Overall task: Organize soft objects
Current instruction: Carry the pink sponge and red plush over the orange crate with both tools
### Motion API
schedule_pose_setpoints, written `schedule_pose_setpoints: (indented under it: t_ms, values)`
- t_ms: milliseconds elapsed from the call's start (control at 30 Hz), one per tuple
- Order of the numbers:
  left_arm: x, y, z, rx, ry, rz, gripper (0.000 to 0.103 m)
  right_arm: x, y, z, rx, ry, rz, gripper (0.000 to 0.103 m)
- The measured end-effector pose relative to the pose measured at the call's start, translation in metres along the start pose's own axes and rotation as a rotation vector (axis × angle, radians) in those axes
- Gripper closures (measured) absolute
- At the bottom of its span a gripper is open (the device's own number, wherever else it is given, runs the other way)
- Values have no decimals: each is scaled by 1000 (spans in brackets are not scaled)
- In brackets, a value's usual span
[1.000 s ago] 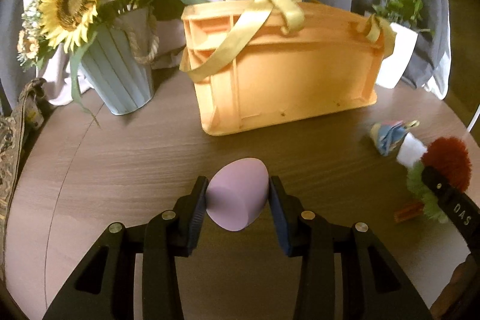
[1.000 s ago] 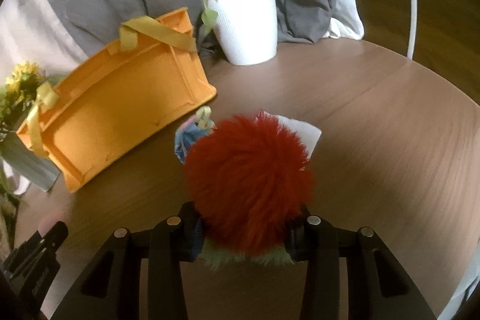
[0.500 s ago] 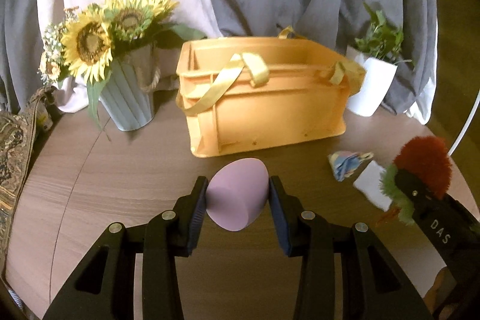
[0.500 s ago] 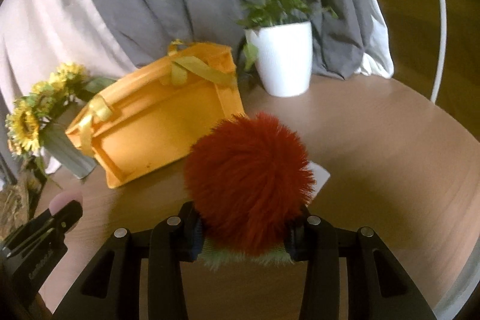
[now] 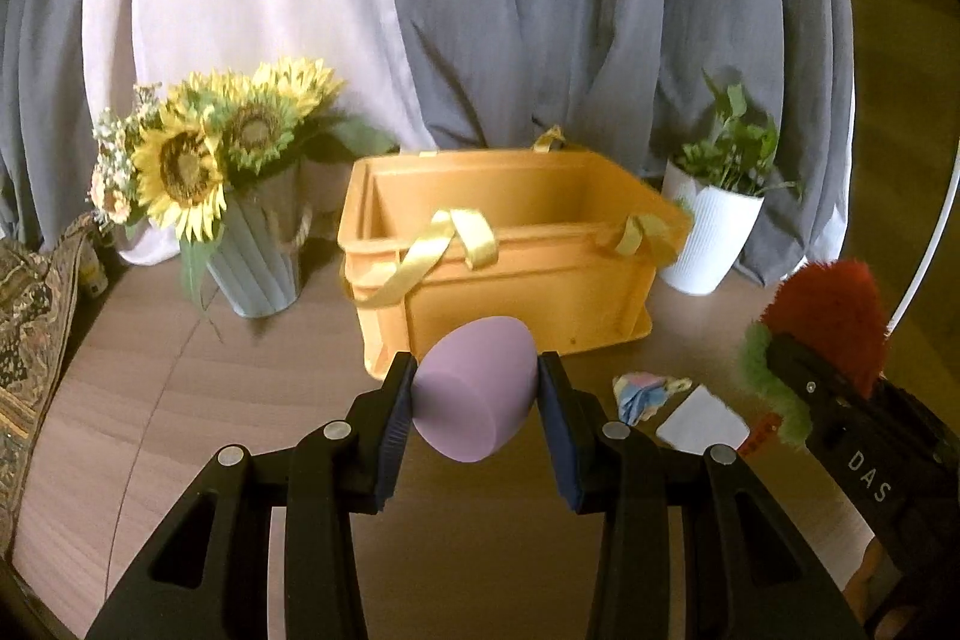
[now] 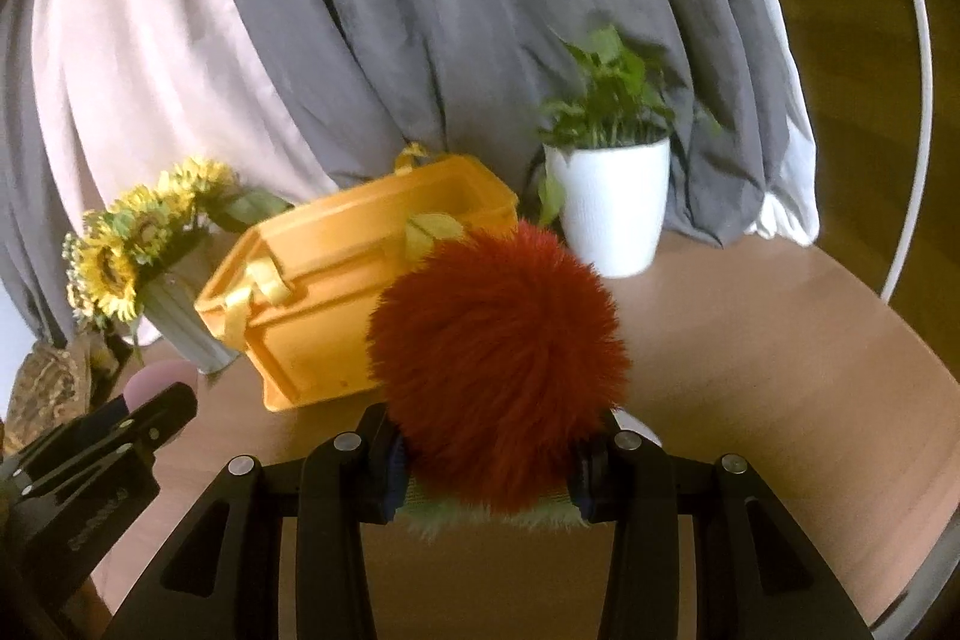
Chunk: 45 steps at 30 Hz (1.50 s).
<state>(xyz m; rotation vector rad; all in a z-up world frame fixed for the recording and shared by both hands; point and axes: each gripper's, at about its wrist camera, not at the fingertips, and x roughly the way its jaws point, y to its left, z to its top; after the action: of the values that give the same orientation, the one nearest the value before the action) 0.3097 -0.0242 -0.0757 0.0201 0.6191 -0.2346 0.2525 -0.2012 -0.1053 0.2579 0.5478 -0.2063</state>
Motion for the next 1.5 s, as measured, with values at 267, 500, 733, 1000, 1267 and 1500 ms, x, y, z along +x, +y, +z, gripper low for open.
schedule_pose_setpoints:
  t_ms: [267, 500, 733, 1000, 1267, 1500]
  values:
    - [-12, 1, 22, -11, -59, 9, 63, -8, 8, 23, -23, -58, 37, 61]
    - [-17, 3, 41, -4, -109, 18, 63, -12, 16, 41, -33, -113, 65, 61]
    - [-19, 3, 57, 2, -157, 20, 63, -15, 25, 58, -58, -179, 75, 61]
    - [-21, 4, 75, 15, -217, 25, 63, -15, 31, 78, -68, -228, 104, 61]
    - [-10, 6, 94, 20, -242, 29, 63, -7, 44, 97, -120, -266, 130, 61]
    - [2, 8, 110, 31, -271, 40, 63, 9, 53, 112, -147, -269, 166, 61]
